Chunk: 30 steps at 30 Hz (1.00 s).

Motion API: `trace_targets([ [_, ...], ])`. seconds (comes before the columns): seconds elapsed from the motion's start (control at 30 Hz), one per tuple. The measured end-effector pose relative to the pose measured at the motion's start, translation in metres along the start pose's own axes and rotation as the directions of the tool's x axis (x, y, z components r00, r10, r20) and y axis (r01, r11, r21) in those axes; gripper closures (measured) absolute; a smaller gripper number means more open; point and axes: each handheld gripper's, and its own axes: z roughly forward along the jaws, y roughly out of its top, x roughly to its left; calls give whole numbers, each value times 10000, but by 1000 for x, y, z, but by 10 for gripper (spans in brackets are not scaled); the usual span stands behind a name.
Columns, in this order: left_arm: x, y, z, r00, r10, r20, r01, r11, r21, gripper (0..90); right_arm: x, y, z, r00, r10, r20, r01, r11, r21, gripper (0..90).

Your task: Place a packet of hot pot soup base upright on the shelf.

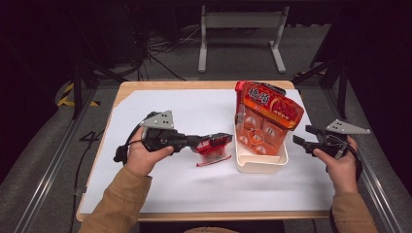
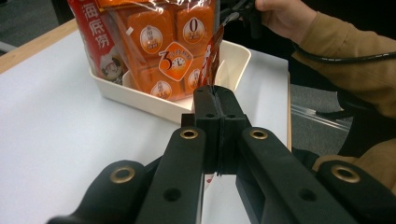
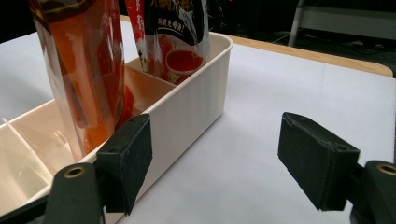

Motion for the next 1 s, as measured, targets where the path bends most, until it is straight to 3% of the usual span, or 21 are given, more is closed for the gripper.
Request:
trace_targets([
  [0.3,2,18,1,9996,237,130,-233,9995,-232,900,-1,-2,-2,10000,61,26,-61,10000,-8,267],
  [0.6,4,32,13,9973,616,406,-609,9980,-183,900,-2,-5,-8,9998,145,119,-145,9999,-32,266],
  [1.0,3,51,37,9892,1109,954,-1096,9938,-191,900,0,-7,-14,9998,132,172,-130,9998,-138,267],
])
